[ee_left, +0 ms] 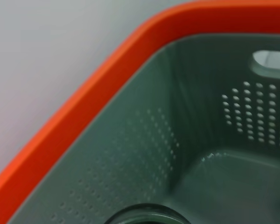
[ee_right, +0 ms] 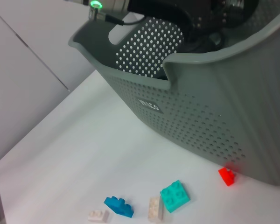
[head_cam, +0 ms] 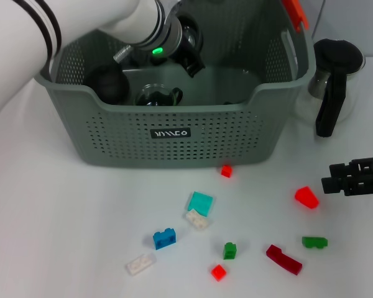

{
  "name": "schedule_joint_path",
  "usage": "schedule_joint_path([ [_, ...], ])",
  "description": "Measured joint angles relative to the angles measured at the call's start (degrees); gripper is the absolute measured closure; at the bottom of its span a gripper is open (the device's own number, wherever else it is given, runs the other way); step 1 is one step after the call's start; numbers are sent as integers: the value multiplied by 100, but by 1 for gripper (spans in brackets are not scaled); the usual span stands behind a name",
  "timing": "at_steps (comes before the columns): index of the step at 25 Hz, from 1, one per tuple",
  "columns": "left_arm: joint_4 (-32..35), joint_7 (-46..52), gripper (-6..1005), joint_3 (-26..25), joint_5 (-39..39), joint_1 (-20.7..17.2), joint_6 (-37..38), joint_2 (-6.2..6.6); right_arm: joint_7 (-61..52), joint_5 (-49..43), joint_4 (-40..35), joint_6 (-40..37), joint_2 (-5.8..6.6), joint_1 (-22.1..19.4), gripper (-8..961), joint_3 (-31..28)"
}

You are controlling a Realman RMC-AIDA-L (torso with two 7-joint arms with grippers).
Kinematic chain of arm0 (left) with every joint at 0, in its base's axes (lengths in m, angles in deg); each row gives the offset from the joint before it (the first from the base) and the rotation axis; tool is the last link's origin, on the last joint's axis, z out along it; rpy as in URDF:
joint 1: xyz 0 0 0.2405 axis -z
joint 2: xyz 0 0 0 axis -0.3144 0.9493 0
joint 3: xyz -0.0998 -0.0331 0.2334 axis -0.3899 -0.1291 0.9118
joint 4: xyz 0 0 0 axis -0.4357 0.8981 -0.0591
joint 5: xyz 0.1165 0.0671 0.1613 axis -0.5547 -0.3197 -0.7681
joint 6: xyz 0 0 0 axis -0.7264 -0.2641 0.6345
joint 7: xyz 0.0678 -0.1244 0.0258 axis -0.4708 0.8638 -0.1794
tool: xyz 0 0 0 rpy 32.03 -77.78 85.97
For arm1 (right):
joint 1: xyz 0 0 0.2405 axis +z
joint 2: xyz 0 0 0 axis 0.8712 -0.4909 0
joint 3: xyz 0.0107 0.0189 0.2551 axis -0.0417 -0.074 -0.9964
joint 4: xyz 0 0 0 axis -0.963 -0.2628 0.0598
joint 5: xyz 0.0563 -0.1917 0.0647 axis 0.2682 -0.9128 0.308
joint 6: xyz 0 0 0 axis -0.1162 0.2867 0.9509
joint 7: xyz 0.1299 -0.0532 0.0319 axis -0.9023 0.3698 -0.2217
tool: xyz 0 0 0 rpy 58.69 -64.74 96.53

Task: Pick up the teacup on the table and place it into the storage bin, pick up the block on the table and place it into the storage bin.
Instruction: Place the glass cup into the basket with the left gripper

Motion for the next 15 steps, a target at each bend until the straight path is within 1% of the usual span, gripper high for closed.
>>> schedule_joint_path([
  [10,-62,37,955,360,-3,-160,-176,-46,12,0,0,-1,-1,15,269,18],
  [15,-50,149,954,372,3,-165,-190,-49,11,0,0,5,-1,16,269,28],
])
